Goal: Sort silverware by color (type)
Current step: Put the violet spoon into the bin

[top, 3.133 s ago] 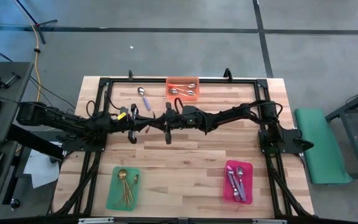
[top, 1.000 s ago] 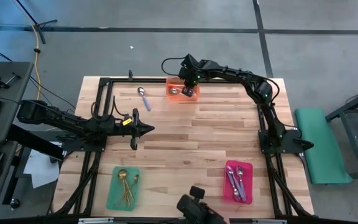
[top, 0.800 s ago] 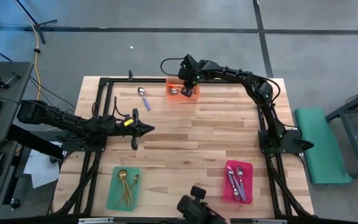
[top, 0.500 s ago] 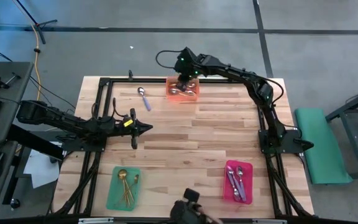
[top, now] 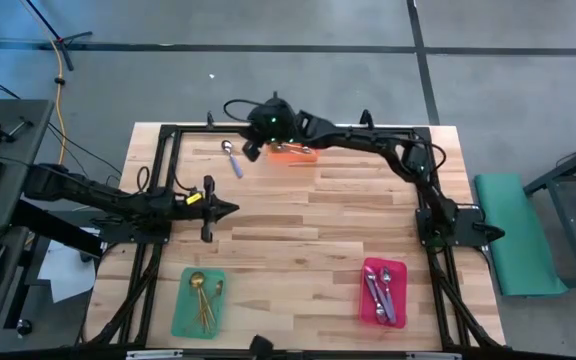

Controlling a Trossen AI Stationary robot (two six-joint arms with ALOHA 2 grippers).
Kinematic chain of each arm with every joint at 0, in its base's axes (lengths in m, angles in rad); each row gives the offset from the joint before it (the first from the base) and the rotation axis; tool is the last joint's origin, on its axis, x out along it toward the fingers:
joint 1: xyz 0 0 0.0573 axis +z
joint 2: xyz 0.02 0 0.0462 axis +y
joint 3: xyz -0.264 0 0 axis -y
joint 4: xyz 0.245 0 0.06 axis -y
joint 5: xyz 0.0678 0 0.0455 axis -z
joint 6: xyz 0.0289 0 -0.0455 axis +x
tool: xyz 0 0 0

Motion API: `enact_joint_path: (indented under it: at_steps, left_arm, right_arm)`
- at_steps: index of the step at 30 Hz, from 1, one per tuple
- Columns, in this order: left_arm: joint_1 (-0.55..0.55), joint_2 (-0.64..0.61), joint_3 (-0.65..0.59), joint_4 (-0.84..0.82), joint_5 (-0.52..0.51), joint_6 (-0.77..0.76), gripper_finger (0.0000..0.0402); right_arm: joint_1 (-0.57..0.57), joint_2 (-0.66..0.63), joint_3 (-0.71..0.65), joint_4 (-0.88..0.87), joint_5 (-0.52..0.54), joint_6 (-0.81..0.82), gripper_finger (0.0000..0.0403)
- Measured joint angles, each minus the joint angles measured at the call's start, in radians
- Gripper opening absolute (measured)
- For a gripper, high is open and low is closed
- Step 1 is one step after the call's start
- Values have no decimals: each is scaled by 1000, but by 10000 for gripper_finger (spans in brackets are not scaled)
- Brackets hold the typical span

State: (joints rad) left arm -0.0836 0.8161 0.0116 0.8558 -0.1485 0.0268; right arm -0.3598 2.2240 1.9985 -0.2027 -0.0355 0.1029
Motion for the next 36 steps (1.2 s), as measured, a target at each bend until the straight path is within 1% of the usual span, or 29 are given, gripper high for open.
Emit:
enact_joint_path:
  at_steps: [3, 5, 9, 11, 18, 22, 25, 30, 33, 36]
  left_arm:
    - [-20, -15, 1, 5, 30, 25, 0]
    - [-36, -23, 0, 2, 34, 37, 0]
    - [-58, -56, 0, -2, 31, 71, 0]
    - [-59, -85, 0, -35, 31, 75, 0]
    - [-59, -243, 0, -252, -97, 76, 0]
    - [-59, -354, 0, -357, -164, 91, 0]
    - [-59, -435, 0, -433, -211, 91, 0]
    - [-59, -547, 0, -526, -257, 90, 0]
    - [-60, -594, 0, -557, -263, 92, 0]
    - [-60, -628, 0, -564, -276, 107, 0]
  right_arm:
    - [21, 33, 0, 77, 9, 41, 54]
    - [27, 61, 0, 121, 34, 68, 56]
    - [27, 124, -1, 169, 54, 95, 74]
    - [27, 154, -1, 180, 53, 119, 88]
    - [35, 206, -2, 222, 58, 153, 137]
    - [47, 217, -2, 207, 120, 152, 148]
    - [54, 226, -2, 206, 150, 154, 148]
    - [63, 241, -2, 173, 153, 169, 143]
    - [78, 247, -2, 170, 156, 164, 117]
    - [89, 254, -1, 183, 155, 159, 72]
